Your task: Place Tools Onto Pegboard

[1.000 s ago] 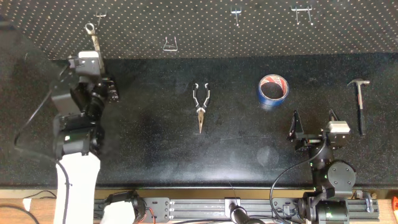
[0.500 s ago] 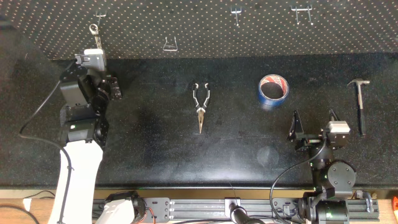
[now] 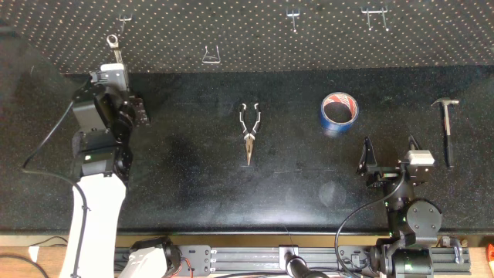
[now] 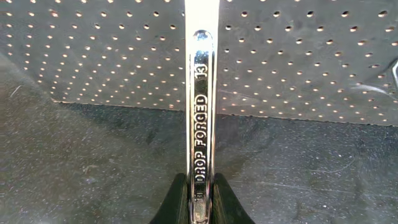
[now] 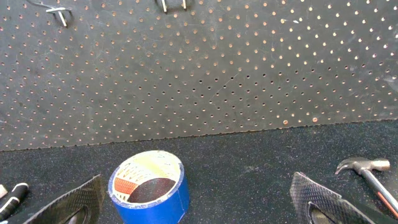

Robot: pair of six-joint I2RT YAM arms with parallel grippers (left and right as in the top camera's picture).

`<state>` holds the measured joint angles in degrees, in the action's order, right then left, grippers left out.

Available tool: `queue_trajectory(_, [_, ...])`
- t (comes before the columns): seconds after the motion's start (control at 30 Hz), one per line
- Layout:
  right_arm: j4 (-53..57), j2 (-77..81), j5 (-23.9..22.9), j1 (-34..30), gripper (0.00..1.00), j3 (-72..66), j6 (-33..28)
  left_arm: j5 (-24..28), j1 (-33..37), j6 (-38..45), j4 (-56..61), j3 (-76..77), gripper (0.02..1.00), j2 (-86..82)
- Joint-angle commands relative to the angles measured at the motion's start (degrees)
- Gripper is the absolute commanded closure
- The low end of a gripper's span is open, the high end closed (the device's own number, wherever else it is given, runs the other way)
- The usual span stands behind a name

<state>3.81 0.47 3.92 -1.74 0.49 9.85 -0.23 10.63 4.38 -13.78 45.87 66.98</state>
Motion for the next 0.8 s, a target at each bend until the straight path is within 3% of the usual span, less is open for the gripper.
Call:
queue_trajectory(0.03, [0.2, -0.42, -0.5, 0.44, 0.025, -0.26, 0.61, -0.17, 0.2, -1.11, 0.72, -0.09, 0.989, 1.07])
queue_trajectory(0.23, [0.2, -0.42, -0.5, 0.44, 0.025, -0.26, 0.61, 0.85, 0.11, -0.94, 1.22, -0.09, 0.989, 1.29])
queue_trajectory(0.33, [0.2, -0.42, -0.5, 0.44, 0.025, -0.26, 0.61, -2.34, 0.13, -0.94, 0.98, -0.09, 0.991, 0.33])
queue_trajectory(0.57, [0.2, -0.42, -0.5, 0.44, 0.025, -0.26, 0.61, -2.56, 0.11, -0.94, 0.96, -0.09, 0.989, -2.56])
queue_trajectory(0.67, [0.2, -0.42, -0.5, 0.44, 0.025, -0.26, 0.61, -4.48, -4.52, 2.47, 0.7, -0.09, 0.989, -2.49])
queue_trajectory(0.7, [0.2, -0.42, -0.5, 0.44, 0.025, -0.26, 0.61, -6.88, -4.31, 1.55, 0.7, -0.09, 0.991, -2.32])
queue_trajectory(0.8, [0.2, -0.42, -0.5, 0.44, 0.025, -0.26, 0.61, -6.86, -2.56, -1.2, 0.35, -0.09, 0.989, -2.23])
